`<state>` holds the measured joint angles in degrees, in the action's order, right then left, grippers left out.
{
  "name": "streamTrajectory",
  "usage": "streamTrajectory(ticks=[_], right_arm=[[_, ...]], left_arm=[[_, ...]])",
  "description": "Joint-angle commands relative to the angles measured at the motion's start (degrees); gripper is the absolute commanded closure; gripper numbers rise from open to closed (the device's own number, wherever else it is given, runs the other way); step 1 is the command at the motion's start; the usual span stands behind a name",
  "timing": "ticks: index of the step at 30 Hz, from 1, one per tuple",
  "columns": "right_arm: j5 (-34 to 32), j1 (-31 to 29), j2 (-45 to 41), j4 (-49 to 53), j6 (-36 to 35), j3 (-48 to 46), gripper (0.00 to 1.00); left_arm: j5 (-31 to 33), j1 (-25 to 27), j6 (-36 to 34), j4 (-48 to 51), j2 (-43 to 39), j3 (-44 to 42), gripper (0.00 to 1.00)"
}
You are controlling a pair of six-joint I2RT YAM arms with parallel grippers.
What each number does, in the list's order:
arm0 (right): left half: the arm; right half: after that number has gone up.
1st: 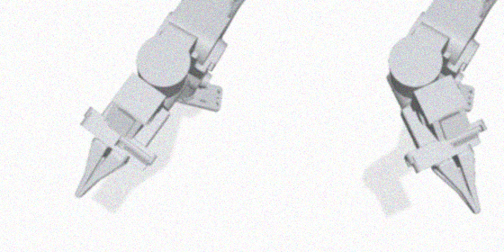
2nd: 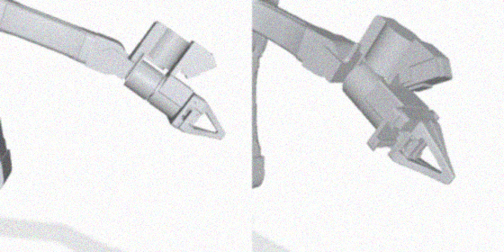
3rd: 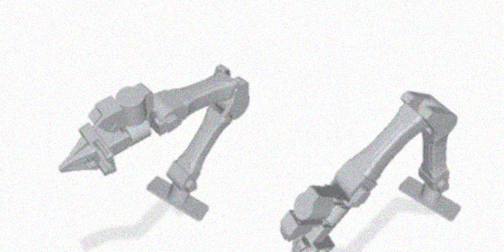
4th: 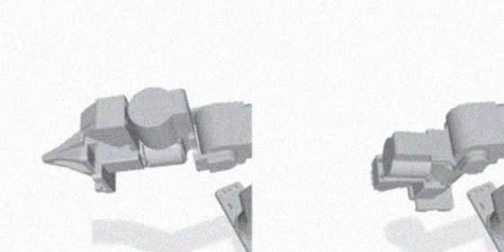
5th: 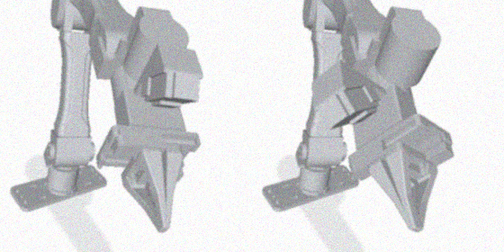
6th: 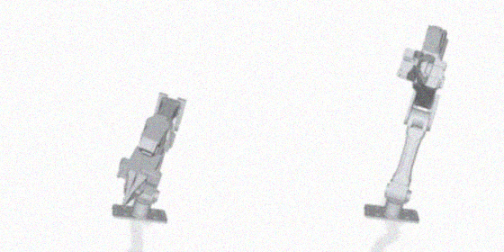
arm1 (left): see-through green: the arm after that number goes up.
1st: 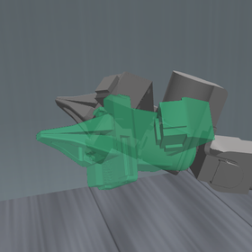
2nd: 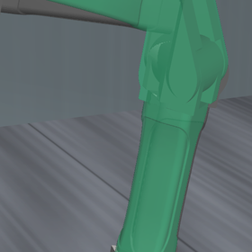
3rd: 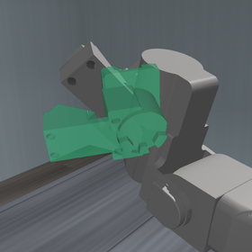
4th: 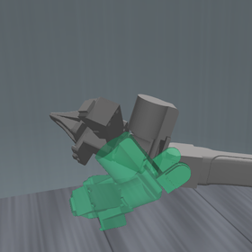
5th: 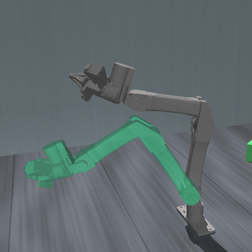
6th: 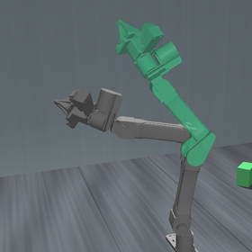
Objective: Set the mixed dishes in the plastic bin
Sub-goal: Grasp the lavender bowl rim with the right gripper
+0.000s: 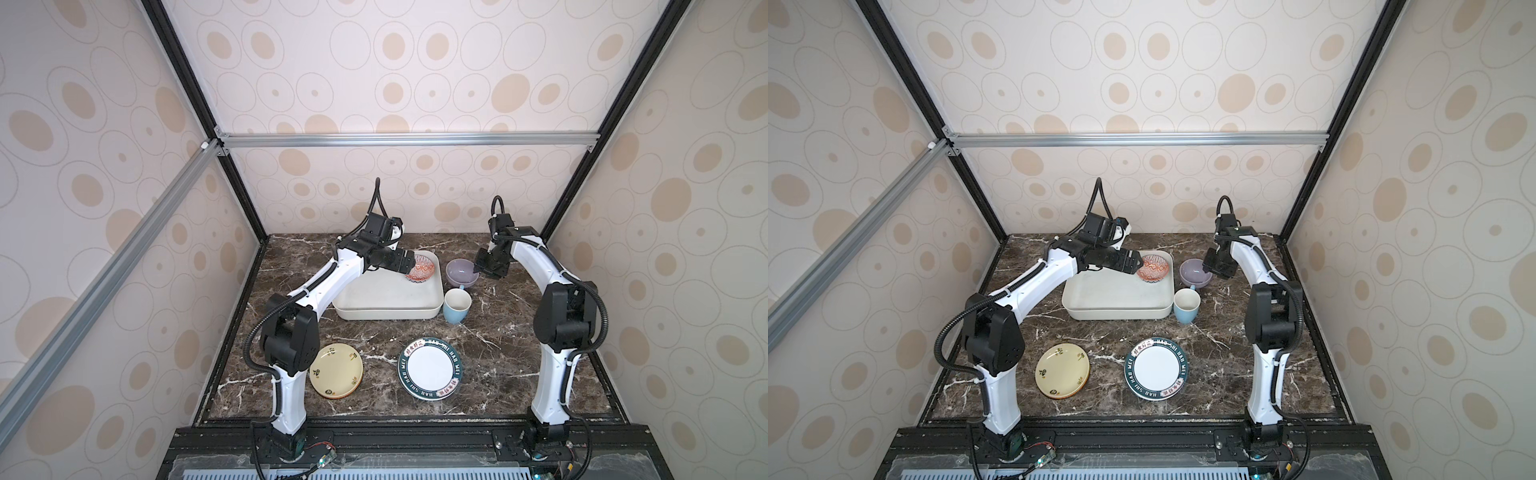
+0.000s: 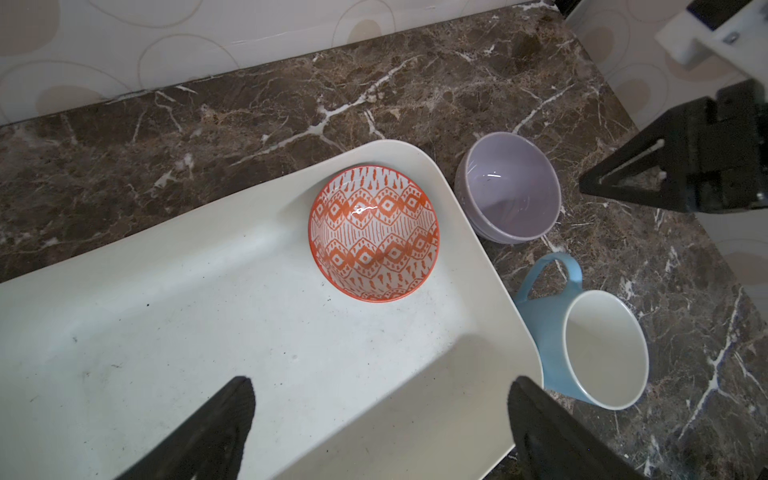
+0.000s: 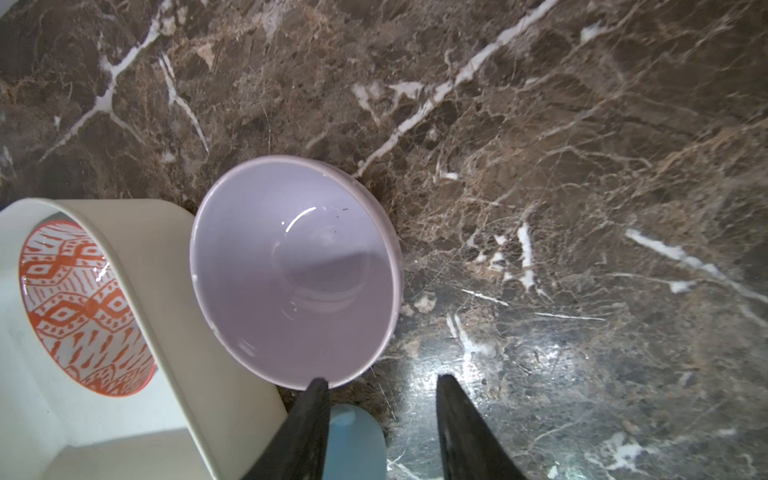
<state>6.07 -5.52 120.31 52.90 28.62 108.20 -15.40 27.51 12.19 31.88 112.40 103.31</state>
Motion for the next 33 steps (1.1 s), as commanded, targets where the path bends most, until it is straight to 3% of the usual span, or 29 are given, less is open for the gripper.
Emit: streamTrajectory(ticks=[1,14,17,23,33], right_arm=[[0.8,-0.1,1.7,-1.7,1.2,-0.6,0.55],[1.8,0.0,7.7,-2.4,2.0,0.5,0.58],[1.4,-0.1,8.6,-1.9,2.1,1.1,0.66],[0.8,0.0,9.2,-0.8,2.4,2.2,0.91],[-1.5,0.0,8.4,2.0,2.7,6.4,1.00]], left_arm=[[-0.5,0.5,-0.5,0.0,0.1,1.7,0.01],[-1.3,1.0,-0.6,0.1,0.1,1.8,0.01],[-1.0,1.0,-0.7,0.4,0.4,2.1,0.01],[0.5,1.1,-1.4,1.5,1.0,3.3,0.01],[3.8,0.9,-3.0,3.2,2.8,6.5,0.01]])
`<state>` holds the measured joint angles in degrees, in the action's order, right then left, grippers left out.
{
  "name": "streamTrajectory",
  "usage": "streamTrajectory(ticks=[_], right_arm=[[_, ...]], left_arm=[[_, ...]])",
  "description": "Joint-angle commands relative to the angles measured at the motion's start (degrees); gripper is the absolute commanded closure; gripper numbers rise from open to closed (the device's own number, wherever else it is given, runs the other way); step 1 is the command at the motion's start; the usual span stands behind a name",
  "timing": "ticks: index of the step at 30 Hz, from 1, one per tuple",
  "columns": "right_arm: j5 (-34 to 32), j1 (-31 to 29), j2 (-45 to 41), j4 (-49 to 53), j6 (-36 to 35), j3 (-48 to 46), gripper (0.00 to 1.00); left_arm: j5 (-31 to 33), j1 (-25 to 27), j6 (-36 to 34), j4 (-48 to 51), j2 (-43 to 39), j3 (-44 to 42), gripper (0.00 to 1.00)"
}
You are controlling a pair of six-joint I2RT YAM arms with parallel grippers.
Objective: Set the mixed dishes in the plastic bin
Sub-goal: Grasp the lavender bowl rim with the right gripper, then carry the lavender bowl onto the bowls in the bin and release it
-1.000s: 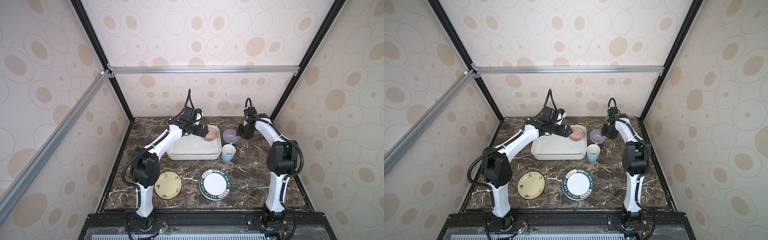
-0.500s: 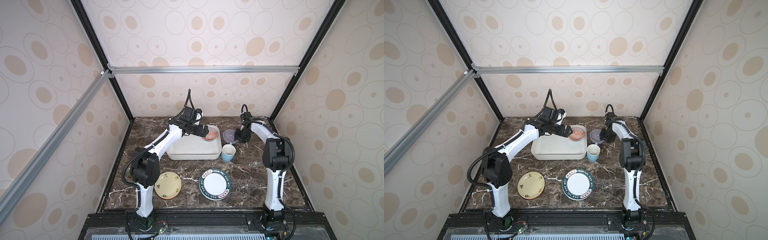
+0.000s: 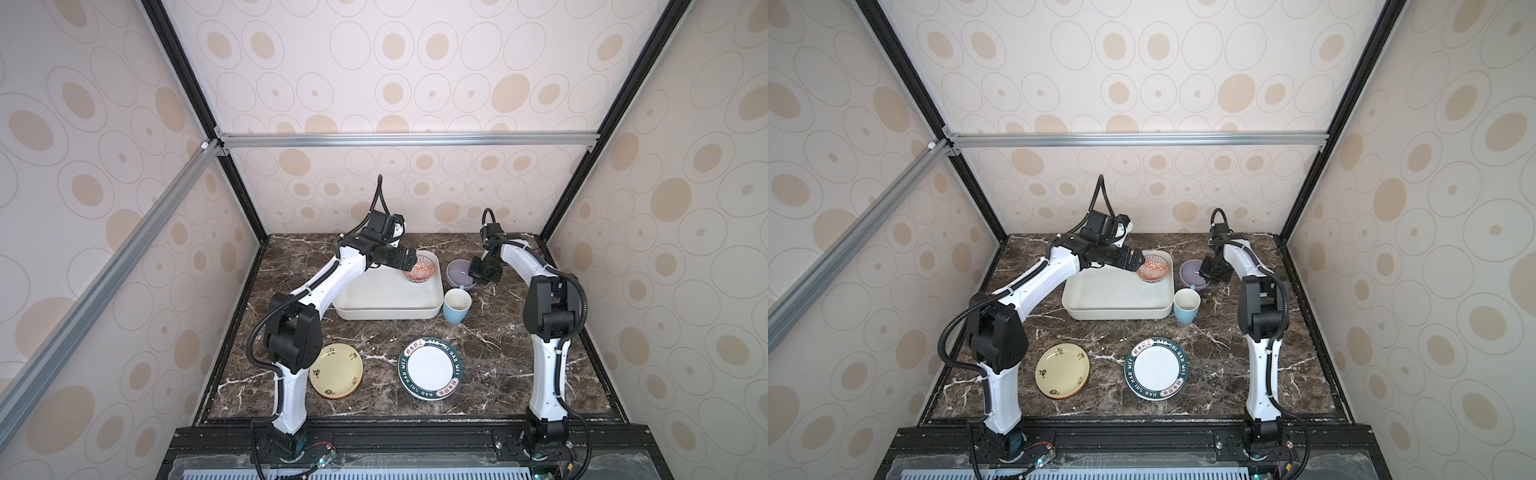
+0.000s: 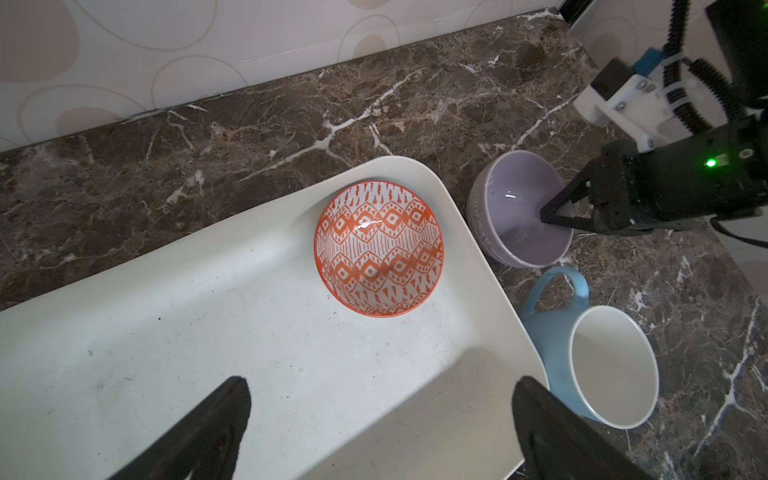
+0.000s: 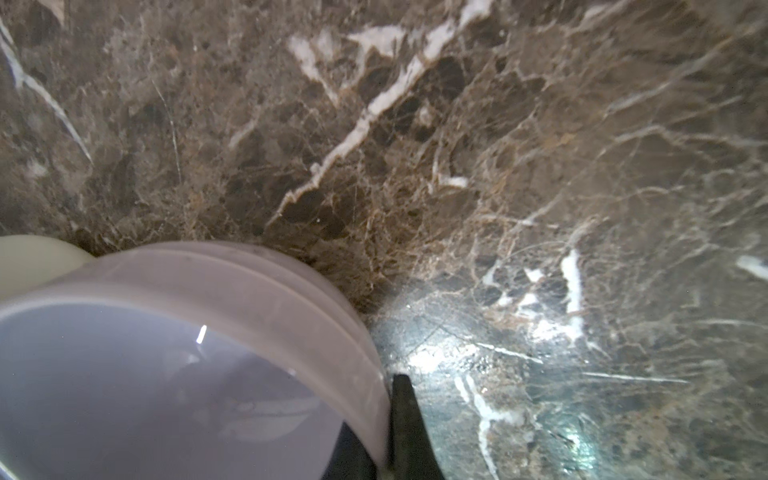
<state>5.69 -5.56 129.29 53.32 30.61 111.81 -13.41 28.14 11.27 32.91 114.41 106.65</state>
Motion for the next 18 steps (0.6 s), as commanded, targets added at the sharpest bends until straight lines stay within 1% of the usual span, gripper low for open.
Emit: streamTrajectory(ticks=[1,5,11,18], right_arm=[[-1.6,0.0,-1.1,1.3,0.8,2.9,1.00],[-2.1,-0.1,-2.3,1.9,1.4,5.6,1.00],[-2.0,-0.7,-2.5,4.8,1.4,13.8,1.00],[-0.5,-3.9,2.2,8.8,1.1,26.4,1.00]], left_arm=[[2.2,0.2,-2.1,2.2,0.8,3.5,0.01],[2.2,-0.4,-2.1,2.2,1.0,4.3,0.01],[2.1,-1.6,-2.5,2.0,0.9,4.8,0.01],[1.4,-3.3,-2.2,1.3,0.3,3.8,0.01]])
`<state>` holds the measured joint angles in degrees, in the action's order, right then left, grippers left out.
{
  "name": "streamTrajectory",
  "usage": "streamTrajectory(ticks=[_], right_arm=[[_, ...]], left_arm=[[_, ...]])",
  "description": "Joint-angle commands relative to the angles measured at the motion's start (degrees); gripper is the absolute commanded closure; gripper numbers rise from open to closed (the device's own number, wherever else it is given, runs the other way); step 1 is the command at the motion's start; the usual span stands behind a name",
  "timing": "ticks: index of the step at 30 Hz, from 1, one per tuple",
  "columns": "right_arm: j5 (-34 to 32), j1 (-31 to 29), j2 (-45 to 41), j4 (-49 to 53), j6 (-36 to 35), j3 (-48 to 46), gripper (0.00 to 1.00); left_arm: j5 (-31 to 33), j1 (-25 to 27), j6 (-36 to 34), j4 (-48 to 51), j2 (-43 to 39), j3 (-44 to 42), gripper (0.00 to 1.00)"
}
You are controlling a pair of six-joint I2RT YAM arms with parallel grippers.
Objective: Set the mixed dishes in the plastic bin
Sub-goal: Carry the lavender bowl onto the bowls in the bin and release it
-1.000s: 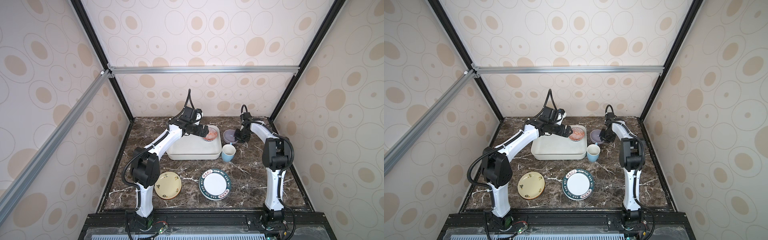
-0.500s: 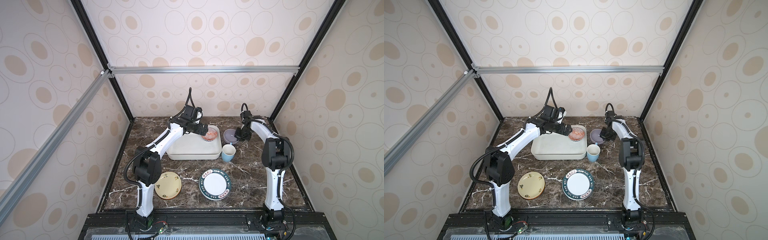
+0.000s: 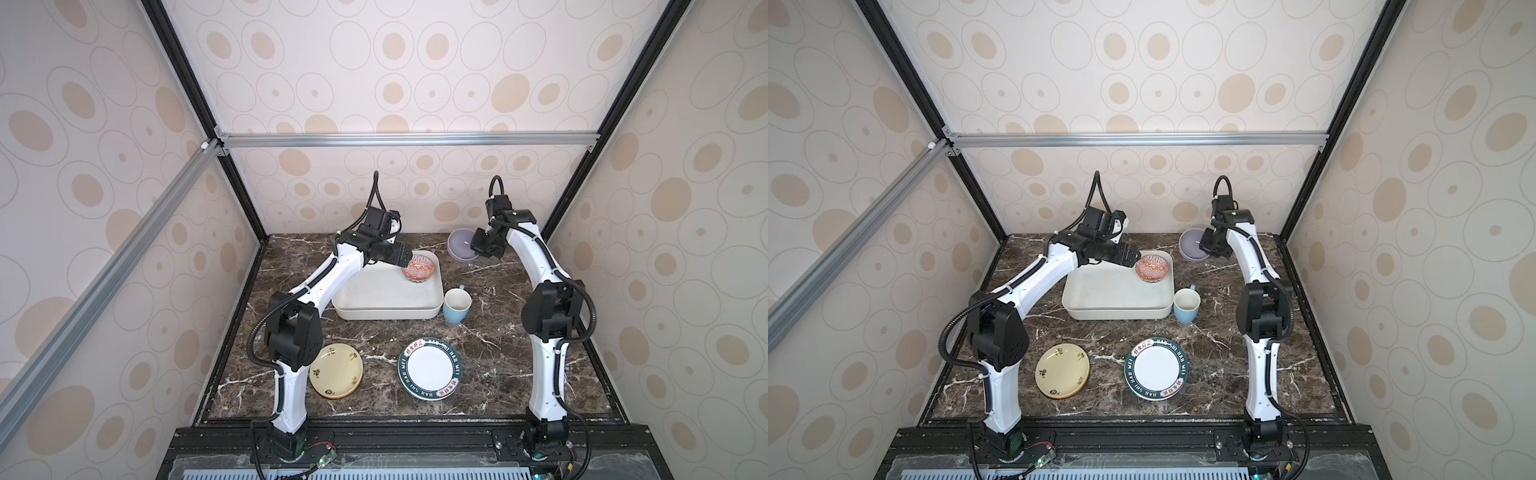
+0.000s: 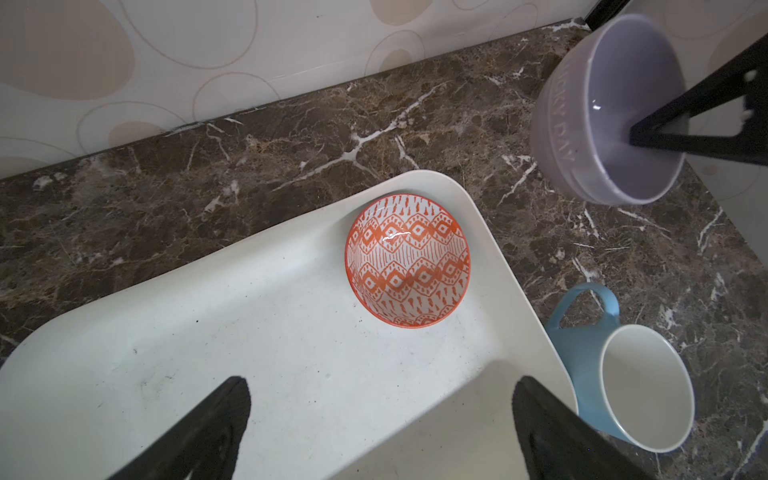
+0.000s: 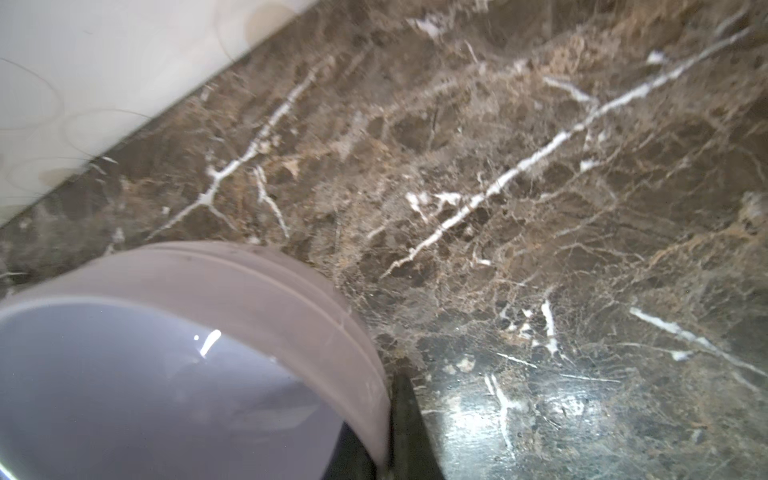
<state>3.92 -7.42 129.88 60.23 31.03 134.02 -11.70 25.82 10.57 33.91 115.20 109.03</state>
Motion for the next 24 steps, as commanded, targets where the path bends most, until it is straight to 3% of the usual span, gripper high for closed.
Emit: streamTrajectory(ticks=[1,12,24], right_arm=[[1.5,-2.9,2.5,1.9,0.7,5.3,1.00],[4.6,-11.8,11.2,0.5,3.1,12.6,0.99],[5.3,-13.7,14.9,-0.2,4.5,13.8,1.00]], left_arm=[[-0.5,-1.4,-1.4,0.1,-0.6,1.2,0.01],[-1.0,-3.4,-1.1,-1.3,-2.2,-1.8,0.01],[-2.3,-6.2,-0.6,-3.7,-5.6,-7.8,0.01]])
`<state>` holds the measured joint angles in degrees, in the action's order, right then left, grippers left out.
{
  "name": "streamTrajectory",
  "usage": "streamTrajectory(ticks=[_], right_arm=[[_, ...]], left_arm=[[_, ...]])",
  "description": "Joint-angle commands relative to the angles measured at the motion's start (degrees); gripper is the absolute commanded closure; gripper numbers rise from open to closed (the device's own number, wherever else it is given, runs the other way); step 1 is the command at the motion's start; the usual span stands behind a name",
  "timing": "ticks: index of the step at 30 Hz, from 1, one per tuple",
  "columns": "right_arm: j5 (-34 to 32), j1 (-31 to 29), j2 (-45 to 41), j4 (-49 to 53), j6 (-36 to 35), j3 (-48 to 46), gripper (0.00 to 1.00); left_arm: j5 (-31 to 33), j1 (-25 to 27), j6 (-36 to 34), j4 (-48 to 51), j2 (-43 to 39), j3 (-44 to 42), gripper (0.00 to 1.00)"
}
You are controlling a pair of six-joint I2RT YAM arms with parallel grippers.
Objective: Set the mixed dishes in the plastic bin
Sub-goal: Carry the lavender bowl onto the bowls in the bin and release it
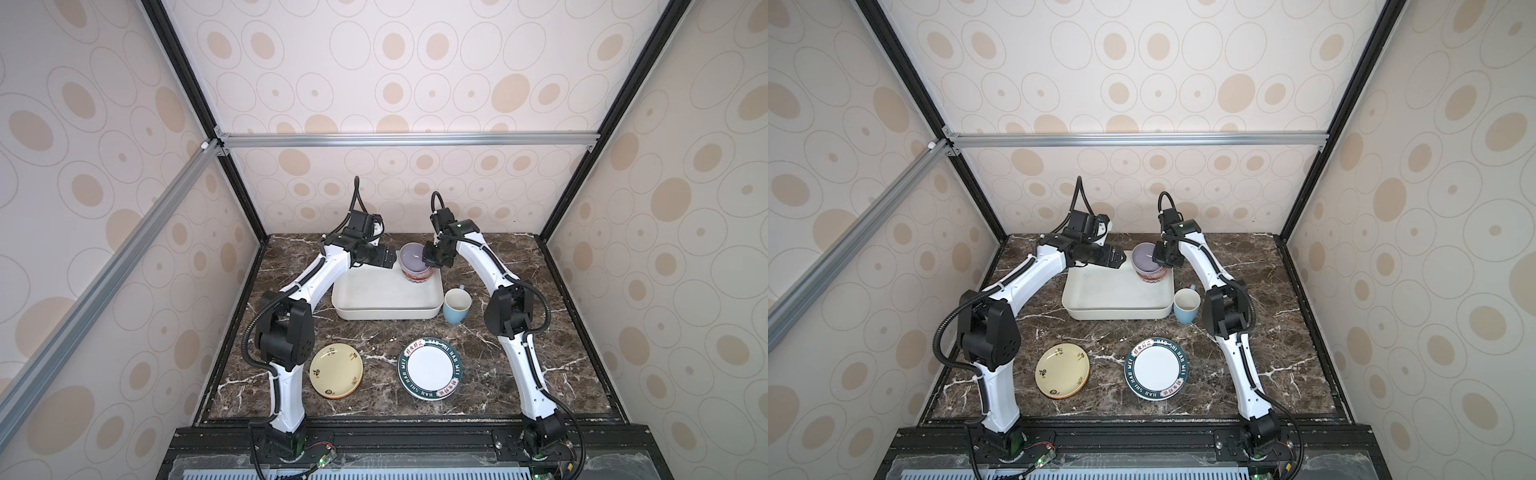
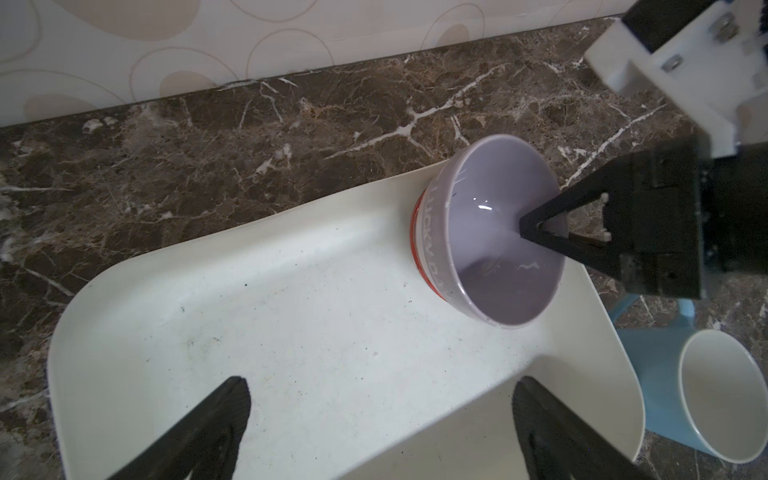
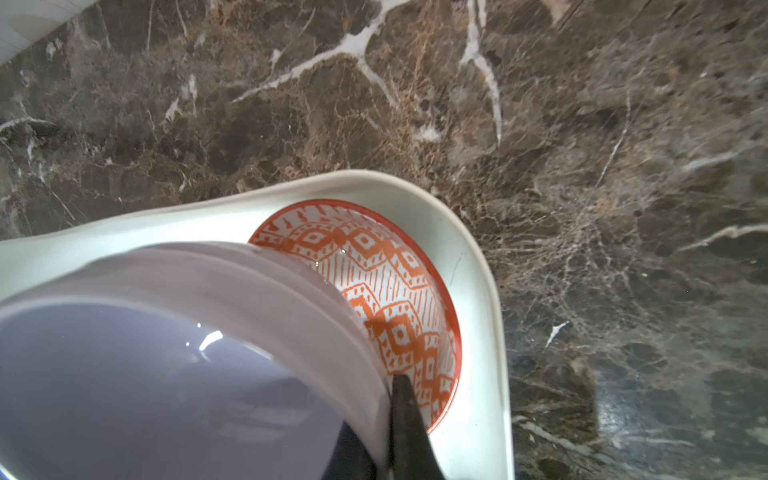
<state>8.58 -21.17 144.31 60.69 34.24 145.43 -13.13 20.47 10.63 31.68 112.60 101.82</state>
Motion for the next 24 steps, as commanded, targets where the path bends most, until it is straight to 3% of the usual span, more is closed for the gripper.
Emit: streamTrajectory(ticks=[1,16,24], right_arm=[[0.6,-0.1,0.7,-0.5,1.2,2.3,1.00],[-1.4,-0.1,2.3,1.7,-0.8,2.2,0.97],[-1.8,0.0,1.3,2.3,-1.8,2.2,0.73]], left_arm=[[-0.9,-1.0,-0.5,-1.6,-3.4,-1.1,0.01],[-0.9,-2.1,-0.6,-3.0,-6.1,-5.2,0.01],[-1.3,-2.1,-0.3,-3.6,-6.8,-6.4,0.01]])
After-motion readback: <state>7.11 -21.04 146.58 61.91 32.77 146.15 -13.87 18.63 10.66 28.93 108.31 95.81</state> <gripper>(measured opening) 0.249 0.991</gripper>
